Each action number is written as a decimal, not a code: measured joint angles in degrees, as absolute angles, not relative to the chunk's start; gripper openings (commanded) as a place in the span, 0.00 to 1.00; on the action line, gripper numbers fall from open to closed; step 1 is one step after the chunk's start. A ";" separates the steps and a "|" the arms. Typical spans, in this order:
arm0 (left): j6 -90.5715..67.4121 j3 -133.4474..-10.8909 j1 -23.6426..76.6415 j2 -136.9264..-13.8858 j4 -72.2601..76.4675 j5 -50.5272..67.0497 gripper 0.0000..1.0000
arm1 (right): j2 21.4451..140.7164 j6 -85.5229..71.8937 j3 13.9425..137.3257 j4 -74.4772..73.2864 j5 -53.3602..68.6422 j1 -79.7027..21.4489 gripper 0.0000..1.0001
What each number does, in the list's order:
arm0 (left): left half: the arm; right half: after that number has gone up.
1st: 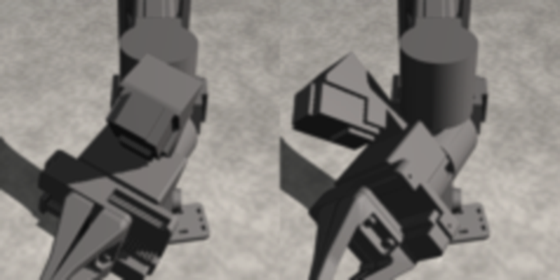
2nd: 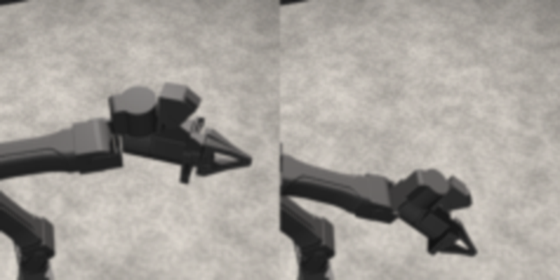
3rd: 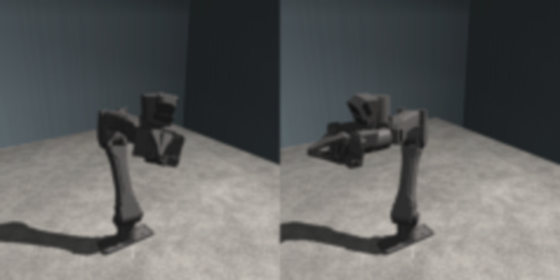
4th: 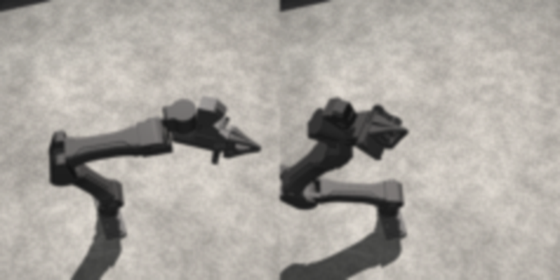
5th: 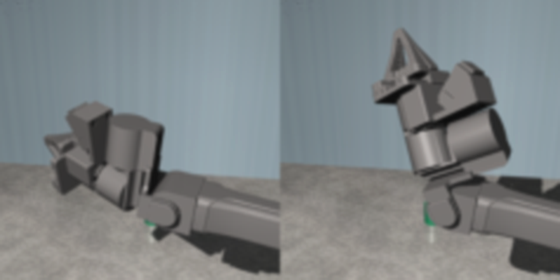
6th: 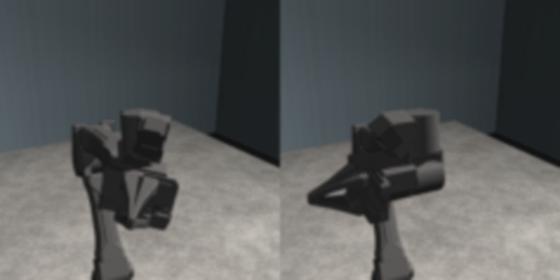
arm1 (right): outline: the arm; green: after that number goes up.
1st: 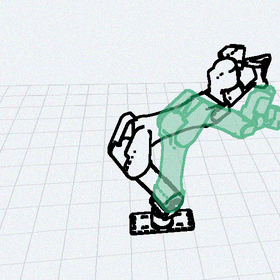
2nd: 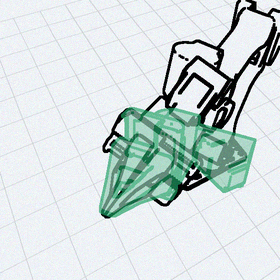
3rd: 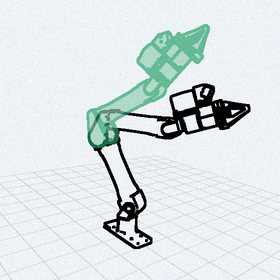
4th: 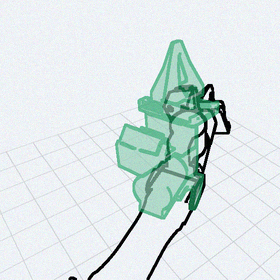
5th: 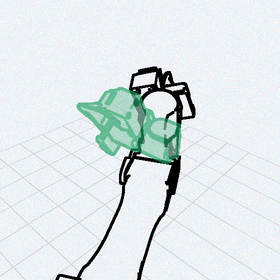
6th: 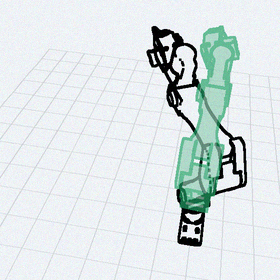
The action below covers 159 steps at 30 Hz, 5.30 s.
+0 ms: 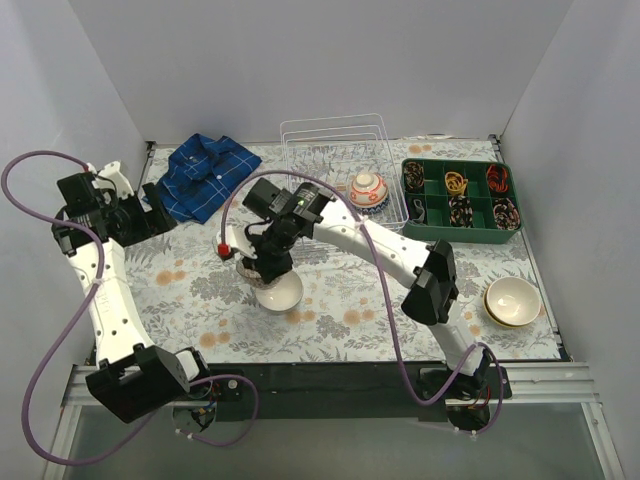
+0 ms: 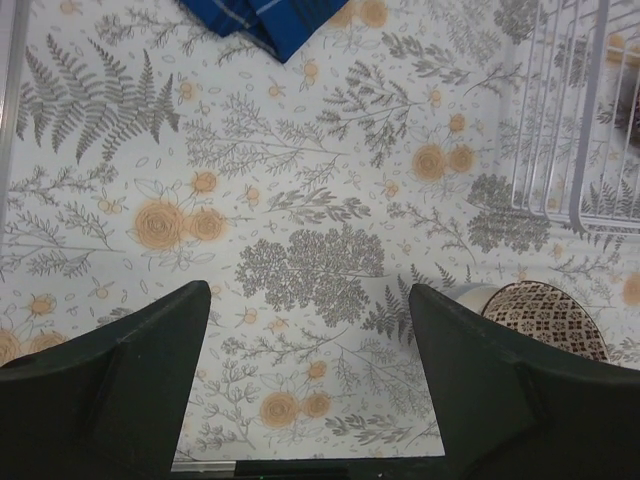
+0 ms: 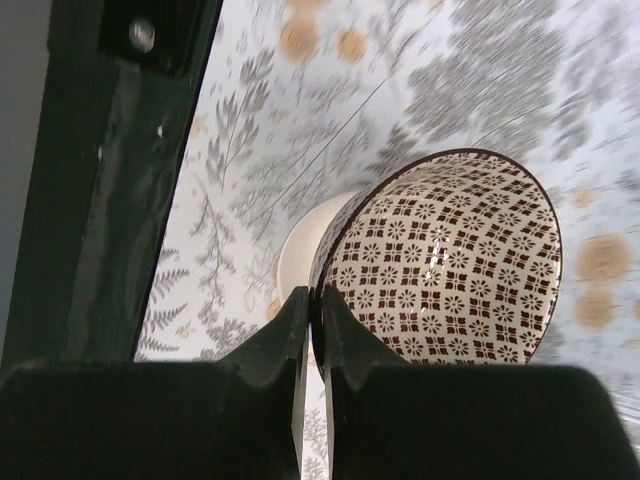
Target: Load the bowls into the dish rack
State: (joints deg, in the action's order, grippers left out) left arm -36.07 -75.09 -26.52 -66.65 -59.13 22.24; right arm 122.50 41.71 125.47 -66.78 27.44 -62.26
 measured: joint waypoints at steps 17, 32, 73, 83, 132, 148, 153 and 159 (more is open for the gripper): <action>-38.24 -104.18 -4.05 -93.21 -52.40 25.89 0.00 | 114.50 10.22 124.79 -47.77 50.74 -30.04 0.01; -30.72 -105.14 9.41 -103.98 -43.88 32.27 0.00 | 127.61 -22.41 112.44 -20.58 68.05 -21.17 0.01; -17.74 -95.83 22.87 -108.99 -35.31 21.69 0.00 | 133.95 -61.45 100.25 16.16 56.97 -22.76 0.01; -15.22 -94.50 24.27 -109.36 -38.00 19.05 0.00 | 133.93 -61.73 97.69 19.99 58.61 -22.06 0.01; -20.12 -92.27 27.11 -114.43 -27.70 17.93 0.00 | 121.69 -29.30 97.82 -16.19 36.45 -16.12 0.40; -25.63 -92.36 25.87 -106.41 -24.53 5.63 0.00 | 117.54 -2.55 100.66 -26.57 36.14 -18.17 0.01; -27.51 -88.62 24.36 -100.22 -23.31 -0.08 0.00 | 117.71 5.13 102.89 -30.41 34.96 -22.35 0.01; -28.18 -85.60 22.92 -97.25 -22.33 -3.51 0.00 | 118.65 11.14 103.33 -33.39 31.92 -25.45 0.01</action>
State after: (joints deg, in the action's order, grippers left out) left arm -28.18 -85.60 22.92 -97.25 -22.33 -3.51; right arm 118.65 11.14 103.33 -33.39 31.92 -25.45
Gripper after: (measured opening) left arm 0.009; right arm 0.024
